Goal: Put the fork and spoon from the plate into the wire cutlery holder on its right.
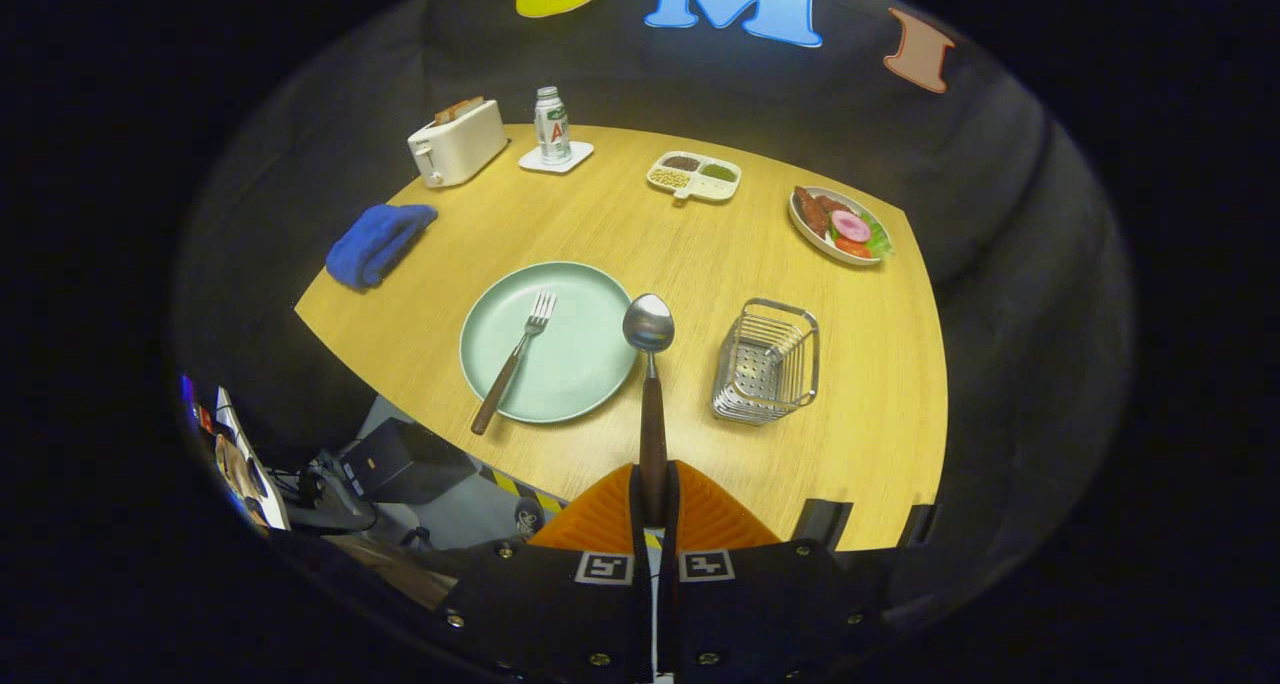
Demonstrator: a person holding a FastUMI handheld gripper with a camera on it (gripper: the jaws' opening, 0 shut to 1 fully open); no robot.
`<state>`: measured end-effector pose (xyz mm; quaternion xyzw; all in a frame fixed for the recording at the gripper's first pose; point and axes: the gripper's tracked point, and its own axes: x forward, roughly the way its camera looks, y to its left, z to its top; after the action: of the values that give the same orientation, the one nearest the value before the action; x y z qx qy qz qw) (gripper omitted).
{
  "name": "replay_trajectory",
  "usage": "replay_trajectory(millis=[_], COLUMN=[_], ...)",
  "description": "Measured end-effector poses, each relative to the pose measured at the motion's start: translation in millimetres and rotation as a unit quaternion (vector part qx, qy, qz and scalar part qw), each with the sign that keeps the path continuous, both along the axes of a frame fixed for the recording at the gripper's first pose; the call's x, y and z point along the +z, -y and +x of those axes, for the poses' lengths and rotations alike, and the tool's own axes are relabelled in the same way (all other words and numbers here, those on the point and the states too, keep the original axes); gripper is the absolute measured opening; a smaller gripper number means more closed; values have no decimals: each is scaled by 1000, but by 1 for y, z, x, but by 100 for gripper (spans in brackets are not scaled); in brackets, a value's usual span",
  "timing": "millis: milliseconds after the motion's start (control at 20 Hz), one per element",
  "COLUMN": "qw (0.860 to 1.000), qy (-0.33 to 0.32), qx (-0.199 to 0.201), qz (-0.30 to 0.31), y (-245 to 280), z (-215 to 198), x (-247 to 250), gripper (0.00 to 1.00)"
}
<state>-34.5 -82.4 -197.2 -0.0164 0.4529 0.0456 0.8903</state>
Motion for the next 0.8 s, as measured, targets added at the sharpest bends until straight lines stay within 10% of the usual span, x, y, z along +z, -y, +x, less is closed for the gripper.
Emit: replay_trajectory(millis=[250,800], qw=[999,992], qy=[-15,-116], qx=[-51,-29], qz=[0,-40], y=[46,72], z=[-5,7], x=[7,-18], gripper=[2,2])
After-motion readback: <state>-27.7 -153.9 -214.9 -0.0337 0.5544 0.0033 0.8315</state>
